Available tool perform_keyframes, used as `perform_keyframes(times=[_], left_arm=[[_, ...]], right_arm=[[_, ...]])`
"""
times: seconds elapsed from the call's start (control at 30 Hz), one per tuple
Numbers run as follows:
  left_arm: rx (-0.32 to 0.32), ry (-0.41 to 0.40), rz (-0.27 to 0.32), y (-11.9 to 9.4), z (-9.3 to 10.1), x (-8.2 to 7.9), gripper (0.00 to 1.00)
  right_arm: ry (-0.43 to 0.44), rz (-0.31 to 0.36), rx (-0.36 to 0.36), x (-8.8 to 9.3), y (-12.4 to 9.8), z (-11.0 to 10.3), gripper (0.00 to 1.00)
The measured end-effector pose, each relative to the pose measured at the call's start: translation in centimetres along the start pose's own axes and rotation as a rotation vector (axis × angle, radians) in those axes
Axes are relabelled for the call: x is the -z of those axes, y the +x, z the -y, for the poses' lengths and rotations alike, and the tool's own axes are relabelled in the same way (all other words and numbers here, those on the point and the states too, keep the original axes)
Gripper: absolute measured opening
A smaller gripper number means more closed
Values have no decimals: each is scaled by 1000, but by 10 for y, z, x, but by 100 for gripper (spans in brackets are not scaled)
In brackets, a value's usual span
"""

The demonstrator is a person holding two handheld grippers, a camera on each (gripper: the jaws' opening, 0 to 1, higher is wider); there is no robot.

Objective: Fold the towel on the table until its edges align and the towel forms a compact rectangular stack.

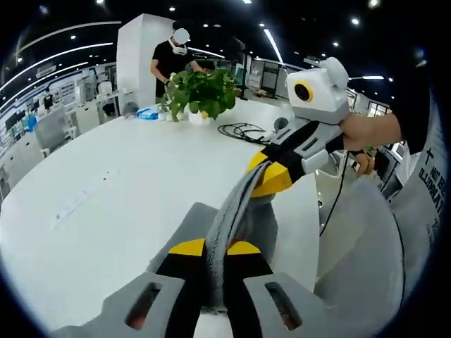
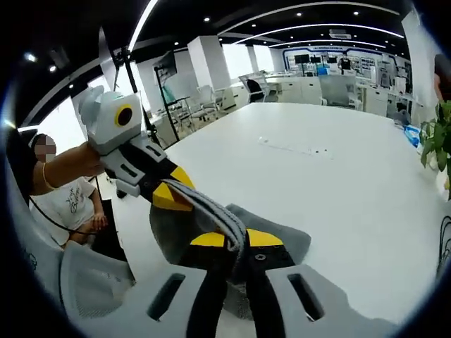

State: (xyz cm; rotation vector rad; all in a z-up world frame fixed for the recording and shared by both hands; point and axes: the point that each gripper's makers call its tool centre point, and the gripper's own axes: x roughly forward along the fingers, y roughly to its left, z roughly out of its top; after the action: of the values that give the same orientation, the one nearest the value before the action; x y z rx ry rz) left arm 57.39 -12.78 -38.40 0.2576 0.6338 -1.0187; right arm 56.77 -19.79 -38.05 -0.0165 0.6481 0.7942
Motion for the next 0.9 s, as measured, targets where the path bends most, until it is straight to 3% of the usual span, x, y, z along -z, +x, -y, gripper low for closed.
perform_keyframes(times=[0.27, 0.53, 0.7, 0.9], left_arm=[[10, -3, -33, 20, -7, 5, 8], [25, 39, -66, 41, -29, 23, 9], [14, 1, -100, 60, -41, 40, 10], [13, -33, -112, 72, -47, 51, 10]], right_arm=[[43, -22, 12, 11, 18, 18, 6], [67, -66, 18, 23, 41, 33, 6], [60, -109, 33, 36, 65, 48, 6], [72, -133, 32, 45, 71, 55, 6]])
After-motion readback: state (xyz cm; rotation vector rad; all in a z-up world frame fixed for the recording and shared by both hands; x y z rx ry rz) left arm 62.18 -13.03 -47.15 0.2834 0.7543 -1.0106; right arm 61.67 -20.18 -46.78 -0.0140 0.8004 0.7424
